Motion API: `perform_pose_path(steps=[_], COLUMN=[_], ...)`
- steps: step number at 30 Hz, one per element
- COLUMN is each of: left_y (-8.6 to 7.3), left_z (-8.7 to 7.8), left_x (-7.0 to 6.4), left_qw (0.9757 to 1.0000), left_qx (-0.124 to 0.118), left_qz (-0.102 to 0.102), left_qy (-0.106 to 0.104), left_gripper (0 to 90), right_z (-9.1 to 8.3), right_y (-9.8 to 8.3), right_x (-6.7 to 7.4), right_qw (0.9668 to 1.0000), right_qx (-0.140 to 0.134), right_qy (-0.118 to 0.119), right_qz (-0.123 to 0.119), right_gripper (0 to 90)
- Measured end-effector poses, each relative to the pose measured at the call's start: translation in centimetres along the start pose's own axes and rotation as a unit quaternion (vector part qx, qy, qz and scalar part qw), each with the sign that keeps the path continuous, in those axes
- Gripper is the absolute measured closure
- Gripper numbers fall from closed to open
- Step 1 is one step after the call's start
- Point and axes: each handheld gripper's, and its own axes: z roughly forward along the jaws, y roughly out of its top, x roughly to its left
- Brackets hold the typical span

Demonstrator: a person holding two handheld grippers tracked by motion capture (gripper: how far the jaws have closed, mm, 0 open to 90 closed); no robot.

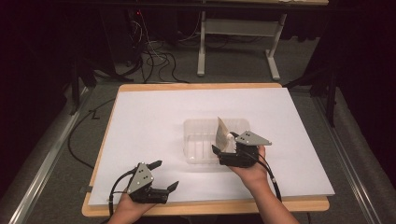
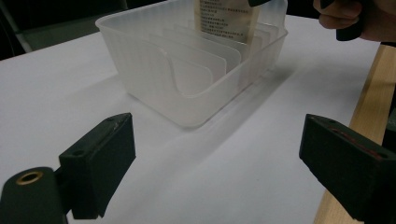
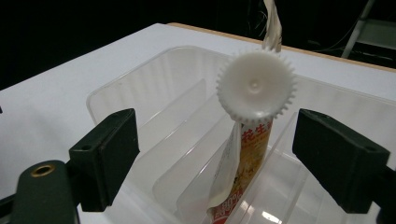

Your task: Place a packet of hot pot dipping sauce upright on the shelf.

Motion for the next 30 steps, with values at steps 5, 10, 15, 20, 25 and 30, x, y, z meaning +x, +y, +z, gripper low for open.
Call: perform_pose_path(steps=[5,10,15,20,25,30], left_y=[0.0,0.0,0.0,-0.1,-0.1,-0.1], left_z=[0.0,0.0,-0.1,0.2,0.3,0.0], left_x=[0.0,0.1,0.2,0.0,-0.1,0.1], left_qw=[1.0000,1.0000,1.0000,1.0000,1.0000,0.9999], left_qx=[0.000,0.000,-0.002,0.002,0.006,0.002], left_qz=[0.000,-0.002,-0.004,-0.002,-0.002,-0.009], left_qy=[0.000,0.000,0.003,0.002,0.002,0.006], left_gripper=[11.2,11.2,11.2,11.3,11.3,11.3], right_z=[-0.6,-1.8,-3.3,-6.3,-8.7,-10.7], right_y=[0.1,0.3,0.5,0.0,-1.3,-3.5], right_x=[0.0,-0.3,-0.9,-2.1,-4.0,-5.7], right_qw=[1.0000,0.9999,0.9998,0.9994,0.9987,0.9973], right_qx=[-0.008,-0.013,-0.018,-0.027,-0.022,-0.011], right_qy=[0.002,0.004,0.006,-0.011,-0.045,-0.073], right_qz=[-0.002,-0.007,-0.010,-0.016,-0.014,-0.003], right_gripper=[14.9,14.9,15.7,15.5,15.2,15.0])
